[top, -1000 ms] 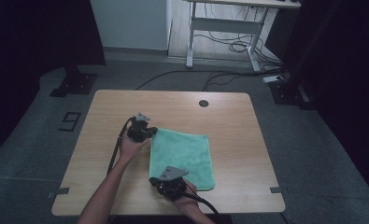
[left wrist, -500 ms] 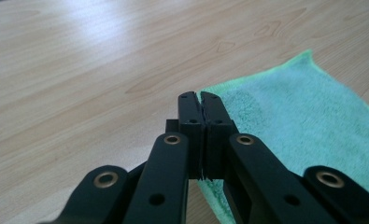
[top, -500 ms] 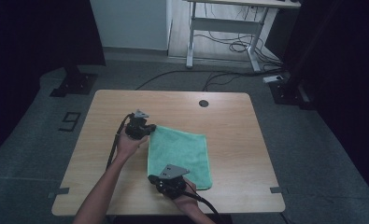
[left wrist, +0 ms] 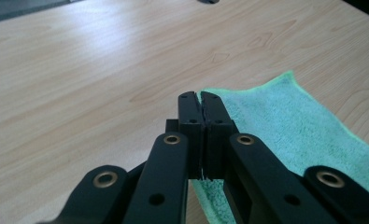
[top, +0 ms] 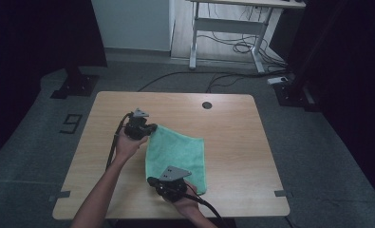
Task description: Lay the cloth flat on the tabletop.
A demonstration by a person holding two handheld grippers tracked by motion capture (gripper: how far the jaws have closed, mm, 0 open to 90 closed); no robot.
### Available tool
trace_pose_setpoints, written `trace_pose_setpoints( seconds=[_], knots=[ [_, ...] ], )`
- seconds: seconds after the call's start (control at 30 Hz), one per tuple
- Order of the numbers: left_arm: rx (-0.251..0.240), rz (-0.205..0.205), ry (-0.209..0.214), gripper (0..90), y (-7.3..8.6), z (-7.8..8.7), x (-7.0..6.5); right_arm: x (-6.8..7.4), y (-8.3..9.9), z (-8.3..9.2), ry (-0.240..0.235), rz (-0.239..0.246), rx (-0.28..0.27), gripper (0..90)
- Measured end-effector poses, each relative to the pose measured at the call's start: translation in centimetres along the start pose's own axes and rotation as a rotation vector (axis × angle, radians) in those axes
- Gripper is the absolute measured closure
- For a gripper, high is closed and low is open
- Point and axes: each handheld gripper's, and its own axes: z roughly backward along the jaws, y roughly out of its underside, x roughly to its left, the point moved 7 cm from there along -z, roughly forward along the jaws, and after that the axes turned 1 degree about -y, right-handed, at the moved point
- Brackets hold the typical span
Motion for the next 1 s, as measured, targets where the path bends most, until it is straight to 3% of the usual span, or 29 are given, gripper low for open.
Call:
trace_pose_setpoints(
  seconds=[0.13, 0.27, 0.4, 0.5, 0.63, 0.8, 0.83, 1.0],
  knots=[
    [0.000, -0.004, -0.017, 88.4, -0.4, 1.0, 0.7, 0.5, -0.5, -0.8, -0.024, 0.004, -0.008, 88.6],
    [-0.010, 0.008, -0.028, 88.3, -1.1, 2.0, 1.4, 1.3, -2.2, -1.3, -0.041, 0.027, -0.034, 88.6],
    [0.009, 0.013, -0.021, 88.2, -0.4, 1.6, 1.4, 1.1, -2.2, -1.1, -0.028, 0.040, -0.028, 88.5],
    [0.016, 0.018, -0.014, 88.2, 0.1, 1.1, 1.2, 0.7, -1.7, -1.1, -0.021, 0.024, -0.015, 88.6],
    [0.005, 0.019, -0.017, 88.2, -0.4, 1.4, 1.2, 0.8, -1.7, -1.3, -0.028, 0.016, -0.017, 88.6],
    [-0.013, 0.004, -0.036, 88.2, -1.4, 2.8, 1.5, 1.6, -3.1, -1.8, -0.052, 0.037, -0.032, 88.6],
    [-0.024, 0.009, -0.042, 88.2, -1.9, 3.4, 1.8, 2.2, -4.1, -2.0, -0.065, 0.053, -0.052, 88.6],
    [0.005, 0.018, -0.040, 88.0, -1.3, 2.6, 1.8, 2.3, -4.3, -1.6, -0.063, 0.056, -0.062, 88.6]
  ],
)
